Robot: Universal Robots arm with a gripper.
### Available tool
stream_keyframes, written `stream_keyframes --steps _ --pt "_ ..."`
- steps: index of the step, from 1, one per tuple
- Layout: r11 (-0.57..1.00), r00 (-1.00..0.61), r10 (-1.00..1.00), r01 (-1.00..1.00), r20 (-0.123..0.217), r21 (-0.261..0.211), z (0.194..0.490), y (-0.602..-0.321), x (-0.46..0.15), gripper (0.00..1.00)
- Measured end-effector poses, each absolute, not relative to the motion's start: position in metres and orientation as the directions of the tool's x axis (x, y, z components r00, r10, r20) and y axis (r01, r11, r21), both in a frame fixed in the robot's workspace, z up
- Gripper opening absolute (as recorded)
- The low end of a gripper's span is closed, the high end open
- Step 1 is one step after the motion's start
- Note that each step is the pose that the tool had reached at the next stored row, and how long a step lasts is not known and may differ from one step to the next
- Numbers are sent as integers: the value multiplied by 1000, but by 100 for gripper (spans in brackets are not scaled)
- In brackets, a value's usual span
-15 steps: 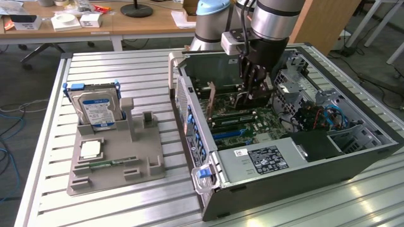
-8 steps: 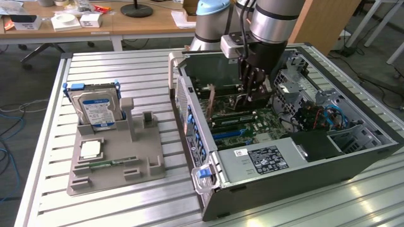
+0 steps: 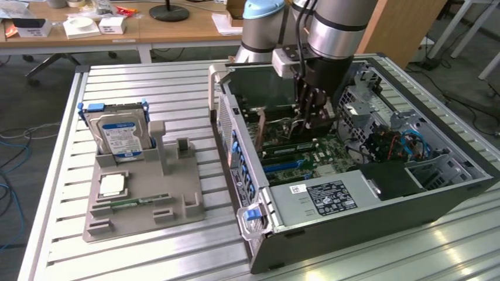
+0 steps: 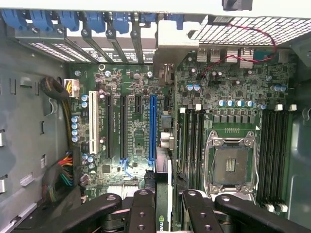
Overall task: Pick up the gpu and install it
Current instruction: 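Insert the gpu into the slot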
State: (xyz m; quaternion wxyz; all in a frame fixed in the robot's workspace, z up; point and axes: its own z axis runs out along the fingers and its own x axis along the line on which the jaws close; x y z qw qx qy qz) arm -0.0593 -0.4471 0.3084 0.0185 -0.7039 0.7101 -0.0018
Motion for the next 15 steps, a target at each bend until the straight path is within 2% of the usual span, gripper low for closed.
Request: stream_keyframes --steps 15 --pt "9 -9 -1000 -1000 -24 -29 297 -448 -59 26"
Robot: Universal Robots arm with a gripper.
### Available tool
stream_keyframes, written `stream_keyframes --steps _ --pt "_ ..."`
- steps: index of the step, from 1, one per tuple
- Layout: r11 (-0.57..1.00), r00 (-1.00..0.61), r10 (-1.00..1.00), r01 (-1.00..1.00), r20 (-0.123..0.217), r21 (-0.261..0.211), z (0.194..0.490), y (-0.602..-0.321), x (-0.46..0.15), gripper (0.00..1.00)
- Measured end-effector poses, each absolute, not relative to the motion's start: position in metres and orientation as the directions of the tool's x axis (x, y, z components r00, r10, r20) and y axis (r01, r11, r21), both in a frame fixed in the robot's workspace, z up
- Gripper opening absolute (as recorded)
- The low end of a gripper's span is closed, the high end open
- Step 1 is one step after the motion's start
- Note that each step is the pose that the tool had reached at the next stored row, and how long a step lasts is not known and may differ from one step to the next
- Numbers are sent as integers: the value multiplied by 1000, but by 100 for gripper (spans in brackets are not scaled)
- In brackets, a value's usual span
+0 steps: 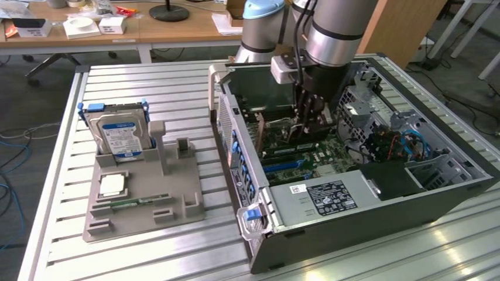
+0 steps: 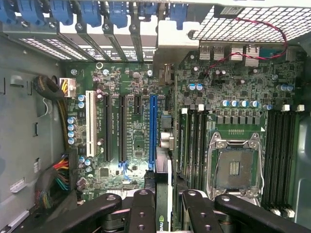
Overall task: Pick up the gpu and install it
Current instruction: 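Insert the gpu into the slot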
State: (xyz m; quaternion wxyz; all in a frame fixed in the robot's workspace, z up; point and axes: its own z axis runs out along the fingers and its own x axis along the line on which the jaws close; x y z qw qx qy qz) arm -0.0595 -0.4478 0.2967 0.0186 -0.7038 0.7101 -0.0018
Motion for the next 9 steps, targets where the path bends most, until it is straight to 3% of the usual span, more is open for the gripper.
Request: stream_keyframes --steps 9 --pt "9 -8 -1000 -1000 -24 -29 297 -454 -59 26"
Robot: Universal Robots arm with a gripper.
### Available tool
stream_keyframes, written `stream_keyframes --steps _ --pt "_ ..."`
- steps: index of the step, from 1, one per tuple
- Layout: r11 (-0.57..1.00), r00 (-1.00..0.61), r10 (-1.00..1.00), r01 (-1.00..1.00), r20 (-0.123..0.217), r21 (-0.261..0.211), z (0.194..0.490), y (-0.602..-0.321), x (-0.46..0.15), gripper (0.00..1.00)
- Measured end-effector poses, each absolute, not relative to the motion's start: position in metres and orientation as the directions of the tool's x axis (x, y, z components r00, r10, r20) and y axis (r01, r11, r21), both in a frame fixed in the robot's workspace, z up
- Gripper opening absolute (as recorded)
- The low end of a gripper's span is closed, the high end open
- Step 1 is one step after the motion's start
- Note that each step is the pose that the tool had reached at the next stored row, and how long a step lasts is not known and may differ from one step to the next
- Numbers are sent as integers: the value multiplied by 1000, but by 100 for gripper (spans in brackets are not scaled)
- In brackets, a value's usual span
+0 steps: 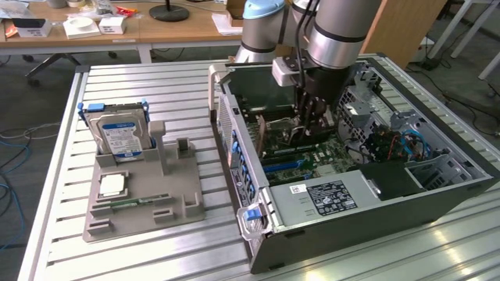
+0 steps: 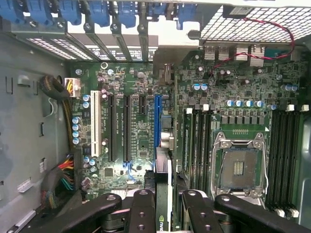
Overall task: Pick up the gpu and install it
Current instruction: 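Insert the gpu into the slot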
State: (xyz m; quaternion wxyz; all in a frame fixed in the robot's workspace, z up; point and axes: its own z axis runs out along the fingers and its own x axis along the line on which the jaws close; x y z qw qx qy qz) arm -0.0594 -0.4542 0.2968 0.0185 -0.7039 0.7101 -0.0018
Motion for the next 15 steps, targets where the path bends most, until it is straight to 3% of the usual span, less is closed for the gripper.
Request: stream_keyframes --steps 15 --pt "9 -8 -1000 -1000 -24 -29 293 -459 -59 26"
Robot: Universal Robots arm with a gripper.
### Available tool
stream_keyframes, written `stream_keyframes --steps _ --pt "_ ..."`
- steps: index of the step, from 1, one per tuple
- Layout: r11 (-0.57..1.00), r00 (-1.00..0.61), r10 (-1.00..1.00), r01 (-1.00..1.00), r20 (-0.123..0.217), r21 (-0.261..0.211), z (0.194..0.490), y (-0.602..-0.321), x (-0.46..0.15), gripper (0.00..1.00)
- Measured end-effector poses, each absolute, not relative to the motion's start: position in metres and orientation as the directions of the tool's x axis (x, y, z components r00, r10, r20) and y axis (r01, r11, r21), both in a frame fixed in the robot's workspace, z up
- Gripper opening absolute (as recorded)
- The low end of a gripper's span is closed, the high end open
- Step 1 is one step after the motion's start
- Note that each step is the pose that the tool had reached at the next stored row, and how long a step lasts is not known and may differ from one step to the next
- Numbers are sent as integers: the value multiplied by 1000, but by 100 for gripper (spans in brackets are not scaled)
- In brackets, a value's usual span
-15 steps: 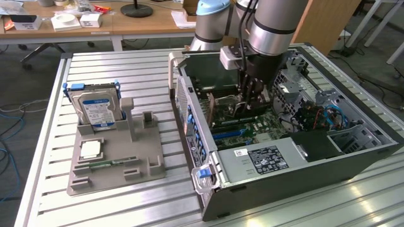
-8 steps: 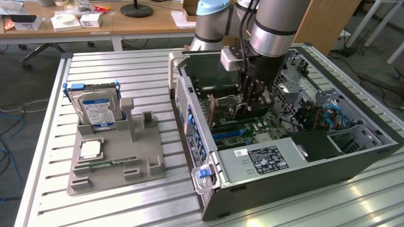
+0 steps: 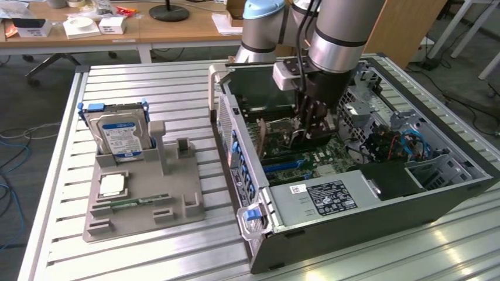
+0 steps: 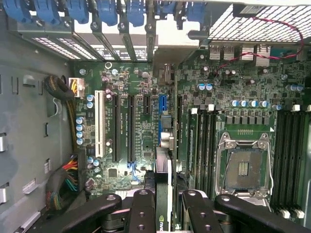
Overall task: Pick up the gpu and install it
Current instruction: 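Insert the gpu into the slot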
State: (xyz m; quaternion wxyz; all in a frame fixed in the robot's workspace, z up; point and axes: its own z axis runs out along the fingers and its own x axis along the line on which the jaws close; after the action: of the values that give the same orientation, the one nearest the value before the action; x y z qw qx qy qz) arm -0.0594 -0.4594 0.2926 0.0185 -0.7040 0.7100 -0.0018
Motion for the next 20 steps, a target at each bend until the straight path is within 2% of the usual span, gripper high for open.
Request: stream_keyframes --steps 10,20 --pt "9 -8 -1000 -1000 -24 -29 277 -459 -61 26" --pt "9 -8 -1000 -1000 -24 -29 275 -459 -63 26"
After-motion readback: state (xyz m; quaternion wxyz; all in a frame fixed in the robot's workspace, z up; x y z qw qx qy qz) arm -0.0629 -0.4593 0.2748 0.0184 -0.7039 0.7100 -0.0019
